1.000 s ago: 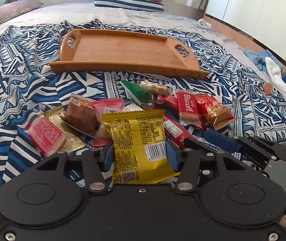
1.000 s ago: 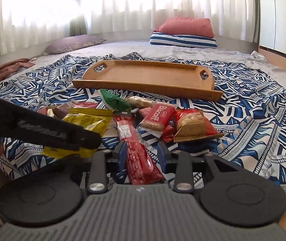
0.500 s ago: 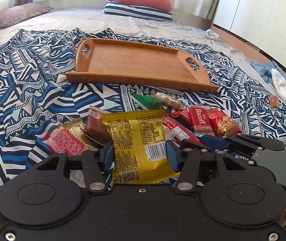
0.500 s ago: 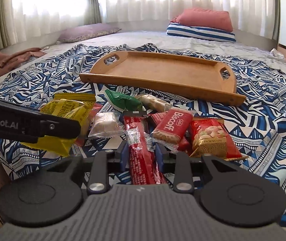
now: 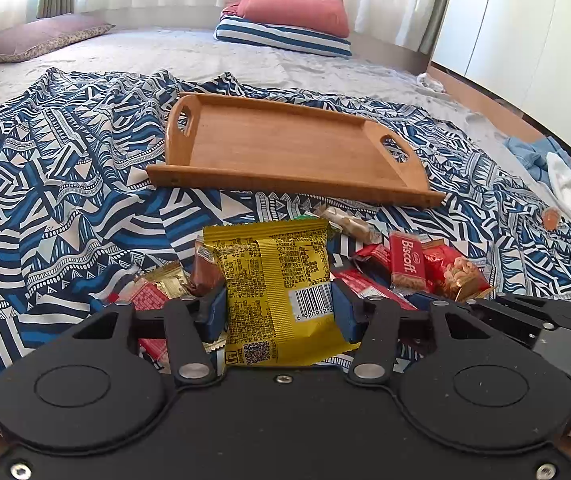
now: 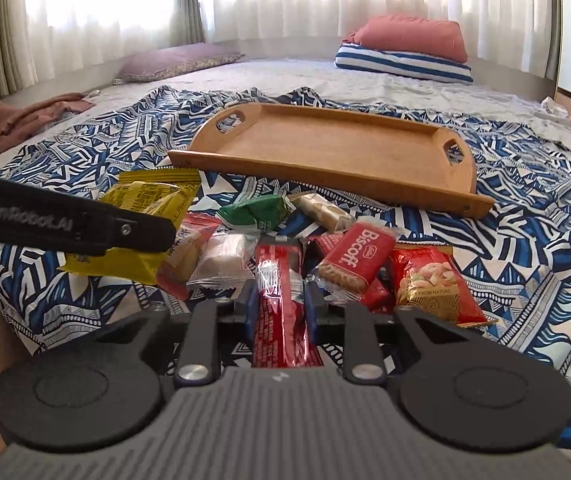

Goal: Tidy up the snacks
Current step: 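Carry the yellow bag and red bar over the wooden tray with both tools, then open both tools to drop the yellow bag and red bar onto the tray, then move both tools back over the snack pile, then grasp the red-and-white biscuit packet with the left tool while the right tool grasps the red nut bag, then carry the biscuit packet and nut bag over the wooden tray with both tools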

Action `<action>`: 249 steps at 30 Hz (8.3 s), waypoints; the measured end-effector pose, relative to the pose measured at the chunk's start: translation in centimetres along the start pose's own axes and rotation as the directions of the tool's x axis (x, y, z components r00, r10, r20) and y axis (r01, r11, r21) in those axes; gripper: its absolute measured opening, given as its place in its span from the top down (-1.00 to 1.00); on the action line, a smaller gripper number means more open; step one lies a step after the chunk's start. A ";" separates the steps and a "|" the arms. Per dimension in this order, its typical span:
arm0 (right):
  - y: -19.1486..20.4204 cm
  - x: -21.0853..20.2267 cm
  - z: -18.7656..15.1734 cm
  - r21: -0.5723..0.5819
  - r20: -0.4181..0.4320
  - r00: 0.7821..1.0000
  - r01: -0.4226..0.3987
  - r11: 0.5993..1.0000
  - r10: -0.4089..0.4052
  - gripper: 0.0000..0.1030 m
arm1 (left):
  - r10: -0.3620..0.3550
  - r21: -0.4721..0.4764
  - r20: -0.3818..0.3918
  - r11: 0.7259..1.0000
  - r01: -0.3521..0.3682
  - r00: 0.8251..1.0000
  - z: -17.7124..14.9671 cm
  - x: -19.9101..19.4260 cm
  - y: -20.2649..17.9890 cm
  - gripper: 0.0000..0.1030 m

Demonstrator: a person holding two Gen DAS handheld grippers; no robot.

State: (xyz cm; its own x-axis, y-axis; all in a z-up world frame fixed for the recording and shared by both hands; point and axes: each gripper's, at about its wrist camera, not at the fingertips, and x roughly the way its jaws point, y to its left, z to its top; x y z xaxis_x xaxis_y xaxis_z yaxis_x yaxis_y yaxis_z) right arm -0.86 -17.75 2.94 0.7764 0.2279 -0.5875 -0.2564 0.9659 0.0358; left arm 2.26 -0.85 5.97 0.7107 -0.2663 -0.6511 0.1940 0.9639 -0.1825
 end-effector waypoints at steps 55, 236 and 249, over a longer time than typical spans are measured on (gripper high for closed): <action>-16.7 17.2 13.9 0.410 -0.144 0.982 0.172 0.896 -0.122 0.56 | -0.021 -0.002 -0.133 1.000 0.021 0.991 18.0 23.1 -3.3 0.02; -7.2 0.9 1.4 0.141 -0.048 0.969 0.245 0.959 -0.241 0.05 | 0.291 -0.072 0.099 0.956 -0.285 0.952 0.2 -0.9 5.9 0.40; -9.5 0.9 6.8 0.241 -0.004 0.976 0.214 0.947 -0.220 0.04 | 0.172 -0.020 0.100 0.985 -0.171 0.980 6.9 1.1 4.3 0.40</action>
State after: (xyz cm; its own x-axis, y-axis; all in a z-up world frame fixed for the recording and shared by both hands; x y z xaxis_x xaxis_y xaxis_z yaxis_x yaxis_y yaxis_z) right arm 6.21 -25.86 7.59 0.8117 0.0097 -0.5839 0.0620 0.9928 0.1026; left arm 8.57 3.06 9.56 0.7972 -0.0950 -0.5962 0.0565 0.9949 -0.0830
